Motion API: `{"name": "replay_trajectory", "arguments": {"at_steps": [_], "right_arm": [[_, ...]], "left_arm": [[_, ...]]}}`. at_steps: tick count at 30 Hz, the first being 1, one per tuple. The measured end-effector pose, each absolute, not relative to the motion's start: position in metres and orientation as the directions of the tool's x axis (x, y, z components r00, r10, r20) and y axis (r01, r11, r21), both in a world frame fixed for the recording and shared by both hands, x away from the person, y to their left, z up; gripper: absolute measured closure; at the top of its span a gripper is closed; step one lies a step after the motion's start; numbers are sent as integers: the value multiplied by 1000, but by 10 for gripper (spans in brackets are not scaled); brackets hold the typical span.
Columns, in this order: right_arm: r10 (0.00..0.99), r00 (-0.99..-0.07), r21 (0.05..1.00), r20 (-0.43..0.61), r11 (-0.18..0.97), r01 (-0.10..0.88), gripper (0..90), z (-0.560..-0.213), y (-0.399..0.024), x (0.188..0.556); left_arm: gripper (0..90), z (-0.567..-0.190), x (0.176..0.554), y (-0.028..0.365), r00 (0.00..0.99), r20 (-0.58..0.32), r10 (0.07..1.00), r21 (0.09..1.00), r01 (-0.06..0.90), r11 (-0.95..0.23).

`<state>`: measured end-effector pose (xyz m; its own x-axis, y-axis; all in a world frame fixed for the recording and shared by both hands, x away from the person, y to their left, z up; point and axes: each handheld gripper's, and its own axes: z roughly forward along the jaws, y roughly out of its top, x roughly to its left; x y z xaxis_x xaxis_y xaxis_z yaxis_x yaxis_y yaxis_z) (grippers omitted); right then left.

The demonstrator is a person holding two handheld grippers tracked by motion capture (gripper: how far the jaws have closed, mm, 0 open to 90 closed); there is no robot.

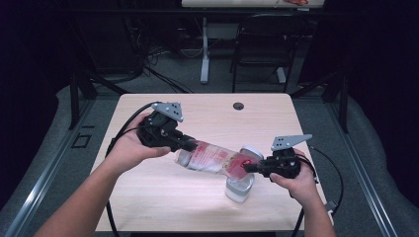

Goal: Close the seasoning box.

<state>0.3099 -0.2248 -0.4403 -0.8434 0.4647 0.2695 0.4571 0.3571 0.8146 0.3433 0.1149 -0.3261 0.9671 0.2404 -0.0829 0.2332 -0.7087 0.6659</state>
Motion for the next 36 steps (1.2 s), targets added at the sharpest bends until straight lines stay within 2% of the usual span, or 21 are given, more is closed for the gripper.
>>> {"name": "replay_trajectory", "arguments": {"at_steps": [36], "right_arm": [[471,-839,815,274,350,462,888,-440,-228,310]], "left_arm": [[809,-325,343,111,968,-85,238,671,232,-704]]}}
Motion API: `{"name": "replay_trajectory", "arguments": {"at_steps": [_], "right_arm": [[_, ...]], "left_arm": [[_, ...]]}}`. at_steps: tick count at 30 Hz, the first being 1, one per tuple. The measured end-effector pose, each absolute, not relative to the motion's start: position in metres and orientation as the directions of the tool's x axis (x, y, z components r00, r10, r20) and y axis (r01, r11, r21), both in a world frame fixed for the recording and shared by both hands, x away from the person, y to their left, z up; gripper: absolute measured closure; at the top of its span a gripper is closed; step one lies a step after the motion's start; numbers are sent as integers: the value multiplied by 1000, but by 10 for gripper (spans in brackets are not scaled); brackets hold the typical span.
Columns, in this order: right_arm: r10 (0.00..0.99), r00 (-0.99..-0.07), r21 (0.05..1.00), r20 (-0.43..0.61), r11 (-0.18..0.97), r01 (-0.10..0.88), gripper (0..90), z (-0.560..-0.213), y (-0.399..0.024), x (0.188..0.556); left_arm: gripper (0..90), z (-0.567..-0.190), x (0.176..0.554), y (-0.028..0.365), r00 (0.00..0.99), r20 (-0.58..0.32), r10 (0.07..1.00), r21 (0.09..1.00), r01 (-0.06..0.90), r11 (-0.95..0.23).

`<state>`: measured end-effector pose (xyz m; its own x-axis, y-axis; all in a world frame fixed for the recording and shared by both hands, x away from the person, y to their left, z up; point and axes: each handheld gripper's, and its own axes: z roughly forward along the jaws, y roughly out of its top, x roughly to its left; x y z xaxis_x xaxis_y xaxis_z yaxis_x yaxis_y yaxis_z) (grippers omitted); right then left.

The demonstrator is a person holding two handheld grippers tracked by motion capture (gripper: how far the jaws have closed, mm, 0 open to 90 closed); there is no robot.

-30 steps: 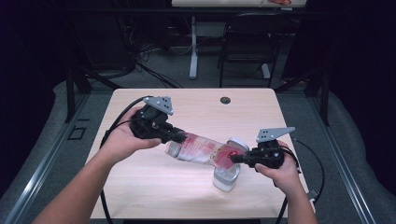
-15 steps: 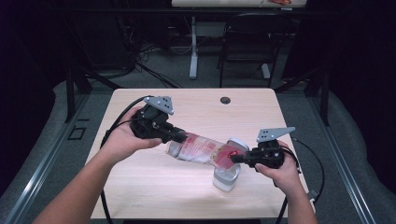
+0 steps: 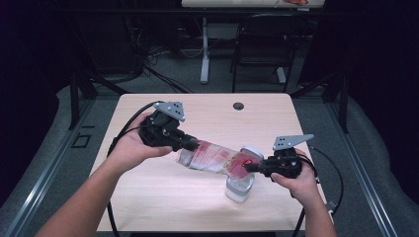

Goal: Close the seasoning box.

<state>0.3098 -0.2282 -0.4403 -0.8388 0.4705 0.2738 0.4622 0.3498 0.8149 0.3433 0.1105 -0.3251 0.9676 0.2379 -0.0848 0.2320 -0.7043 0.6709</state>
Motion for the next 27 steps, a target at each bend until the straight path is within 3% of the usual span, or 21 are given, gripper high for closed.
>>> {"name": "replay_trajectory", "arguments": {"at_steps": [27], "right_arm": [[475,-837,814,270,351,462,888,-439,-233,308]], "left_arm": [[810,-324,344,106,969,-86,230,673,227,-704]]}}
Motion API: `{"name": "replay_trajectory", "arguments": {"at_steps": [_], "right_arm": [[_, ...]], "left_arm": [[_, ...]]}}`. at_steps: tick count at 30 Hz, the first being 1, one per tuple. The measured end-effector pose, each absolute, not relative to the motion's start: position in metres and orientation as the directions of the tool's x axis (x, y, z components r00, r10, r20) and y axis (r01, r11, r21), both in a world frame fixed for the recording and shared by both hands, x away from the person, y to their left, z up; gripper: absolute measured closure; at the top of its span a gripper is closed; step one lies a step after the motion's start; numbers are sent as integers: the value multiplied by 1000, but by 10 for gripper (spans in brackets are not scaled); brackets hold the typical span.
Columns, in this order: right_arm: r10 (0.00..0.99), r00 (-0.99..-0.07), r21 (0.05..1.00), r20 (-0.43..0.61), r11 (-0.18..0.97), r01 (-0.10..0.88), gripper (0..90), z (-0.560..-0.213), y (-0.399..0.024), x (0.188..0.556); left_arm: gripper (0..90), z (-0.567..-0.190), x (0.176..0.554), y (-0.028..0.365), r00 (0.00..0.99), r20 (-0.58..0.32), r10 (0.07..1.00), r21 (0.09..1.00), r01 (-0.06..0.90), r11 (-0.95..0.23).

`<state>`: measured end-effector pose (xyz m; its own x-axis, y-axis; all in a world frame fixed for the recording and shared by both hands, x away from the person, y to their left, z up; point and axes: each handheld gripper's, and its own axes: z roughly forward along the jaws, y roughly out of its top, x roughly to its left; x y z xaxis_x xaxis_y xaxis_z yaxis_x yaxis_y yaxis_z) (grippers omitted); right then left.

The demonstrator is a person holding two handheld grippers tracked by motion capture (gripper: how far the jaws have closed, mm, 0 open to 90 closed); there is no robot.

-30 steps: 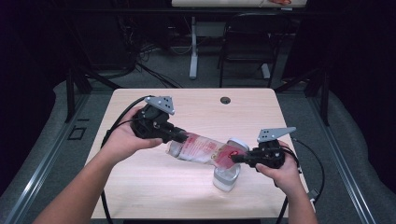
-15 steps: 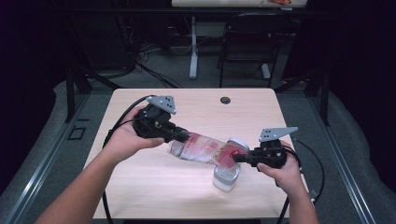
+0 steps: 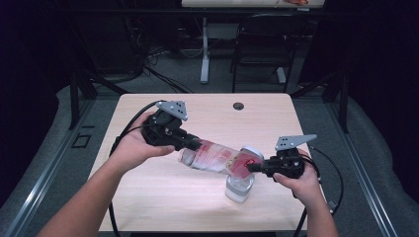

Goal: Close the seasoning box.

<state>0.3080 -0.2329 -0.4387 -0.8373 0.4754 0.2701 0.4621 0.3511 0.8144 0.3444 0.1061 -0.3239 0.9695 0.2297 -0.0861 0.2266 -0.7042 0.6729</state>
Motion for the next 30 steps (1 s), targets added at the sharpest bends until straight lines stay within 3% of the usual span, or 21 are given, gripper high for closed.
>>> {"name": "replay_trajectory", "arguments": {"at_steps": [30], "right_arm": [[454,-845,814,281,353,461,889,-439,-230,307]], "left_arm": [[810,-322,344,108,969,-81,234,675,226,-702]]}}
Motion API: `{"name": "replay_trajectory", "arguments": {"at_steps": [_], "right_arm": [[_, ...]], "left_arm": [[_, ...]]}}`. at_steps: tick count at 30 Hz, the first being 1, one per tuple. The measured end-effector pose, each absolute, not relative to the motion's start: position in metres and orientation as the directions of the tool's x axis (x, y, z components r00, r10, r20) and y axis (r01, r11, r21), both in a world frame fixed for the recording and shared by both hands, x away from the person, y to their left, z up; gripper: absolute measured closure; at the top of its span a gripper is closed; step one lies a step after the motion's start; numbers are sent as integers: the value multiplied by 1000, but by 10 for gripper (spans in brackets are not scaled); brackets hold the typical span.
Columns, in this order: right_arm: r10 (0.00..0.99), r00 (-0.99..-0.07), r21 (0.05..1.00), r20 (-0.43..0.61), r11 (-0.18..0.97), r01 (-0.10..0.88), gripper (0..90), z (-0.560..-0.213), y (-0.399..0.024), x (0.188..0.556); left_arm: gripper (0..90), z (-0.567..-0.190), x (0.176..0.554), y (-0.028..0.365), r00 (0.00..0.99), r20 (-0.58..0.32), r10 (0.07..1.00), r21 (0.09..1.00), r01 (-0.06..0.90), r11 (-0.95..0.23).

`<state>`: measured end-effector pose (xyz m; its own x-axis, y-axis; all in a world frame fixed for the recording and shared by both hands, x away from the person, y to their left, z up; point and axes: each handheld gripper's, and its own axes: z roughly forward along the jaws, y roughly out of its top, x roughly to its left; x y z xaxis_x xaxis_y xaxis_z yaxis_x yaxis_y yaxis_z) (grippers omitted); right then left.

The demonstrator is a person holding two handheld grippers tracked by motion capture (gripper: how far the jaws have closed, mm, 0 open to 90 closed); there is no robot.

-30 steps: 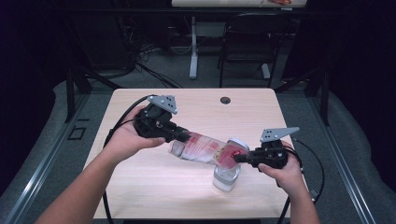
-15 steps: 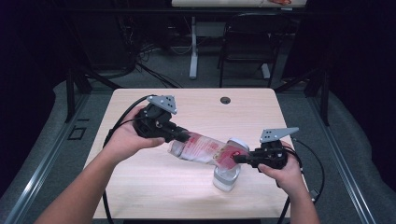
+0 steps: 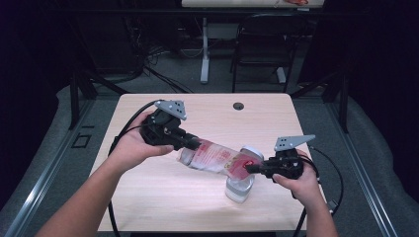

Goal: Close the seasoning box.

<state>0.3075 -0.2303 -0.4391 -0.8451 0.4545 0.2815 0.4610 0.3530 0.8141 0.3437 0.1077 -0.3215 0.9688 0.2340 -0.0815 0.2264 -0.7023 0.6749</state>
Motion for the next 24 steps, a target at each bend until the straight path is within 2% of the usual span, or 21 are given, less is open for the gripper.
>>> {"name": "replay_trajectory", "arguments": {"at_steps": [24], "right_arm": [[470,-834,813,290,338,473,890,-443,-227,310]], "left_arm": [[810,-320,344,107,969,-77,234,677,223,-701]]}}
